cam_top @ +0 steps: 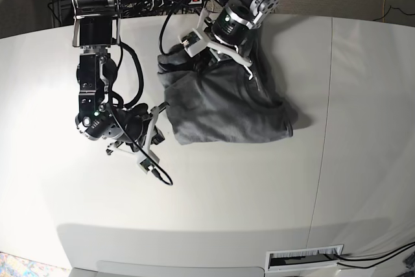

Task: Fold the T-shirt properly
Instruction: 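Grasp the bundle edge with the left gripper and pull it over the stack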

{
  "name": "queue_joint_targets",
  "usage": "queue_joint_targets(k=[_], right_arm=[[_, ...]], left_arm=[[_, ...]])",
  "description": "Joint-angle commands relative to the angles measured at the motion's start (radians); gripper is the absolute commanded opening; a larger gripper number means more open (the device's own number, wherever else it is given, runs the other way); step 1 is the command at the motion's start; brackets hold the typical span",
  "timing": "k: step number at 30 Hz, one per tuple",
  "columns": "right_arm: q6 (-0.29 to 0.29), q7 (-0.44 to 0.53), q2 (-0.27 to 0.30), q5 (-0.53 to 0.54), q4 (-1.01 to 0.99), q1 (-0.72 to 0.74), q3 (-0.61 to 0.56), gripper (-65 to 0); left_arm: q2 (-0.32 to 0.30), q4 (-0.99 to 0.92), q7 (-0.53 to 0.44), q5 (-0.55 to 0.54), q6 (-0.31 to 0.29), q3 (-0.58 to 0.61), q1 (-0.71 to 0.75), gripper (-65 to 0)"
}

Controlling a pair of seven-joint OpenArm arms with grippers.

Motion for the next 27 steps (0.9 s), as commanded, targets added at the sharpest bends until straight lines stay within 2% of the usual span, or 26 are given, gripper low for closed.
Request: queue_joint_targets(k=[1, 4, 6, 9, 12, 18, 19, 22, 27], right_arm=[[0.001, 0.011, 0.006, 0.014, 0.016, 0.027, 0.003, -65.0], [0.001, 0.011, 0.006, 0.016, 0.016, 0.027, 0.003, -65.0], [0.001, 0.011, 0.006, 0.034, 0.016, 0.027, 0.003, -65.0], [0.001, -0.010, 0.006, 0.065, 0.016, 0.027, 0.003, -65.0], [0.001, -0.027, 0.006, 0.089, 0.016, 0.027, 0.003, -65.0], [0.001, -0.027, 0.006, 0.166, 0.016, 0.027, 0.003, -65.0], [0.001, -0.029, 0.006, 0.194, 0.017, 0.027, 0.003, -65.0], [0.001, -0.031, 0.006, 0.279, 0.017, 0.027, 0.003, -65.0], [0.001, -0.030, 0.006, 0.290, 0.017, 0.028, 0.003, -65.0]], left_arm=[[0.004, -0.003, -0.022, 0.018, 0.003, 0.023, 0.017, -65.0], [0.002, -0.033, -0.040, 0.013, 0.003, 0.023, 0.016, -65.0], [0.002, -0.043, -0.060, -0.040, -0.001, 0.023, 0.015, -65.0], [0.002, -0.066, -0.071, -0.092, -0.068, 0.023, 0.008, -65.0], [0.002, -0.116, -0.075, -0.109, -0.084, 0.023, -0.006, -65.0], [0.002, -0.211, -0.103, -0.128, -0.169, 0.023, -0.048, -65.0], [0.002, -0.220, -0.103, -0.127, -0.182, 0.023, -0.056, -63.4], [-0.005, -0.247, -0.103, -0.132, -0.221, 0.023, -0.082, -51.6], [-0.081, -0.268, -0.105, -0.147, -0.235, 0.023, -0.114, -50.9]])
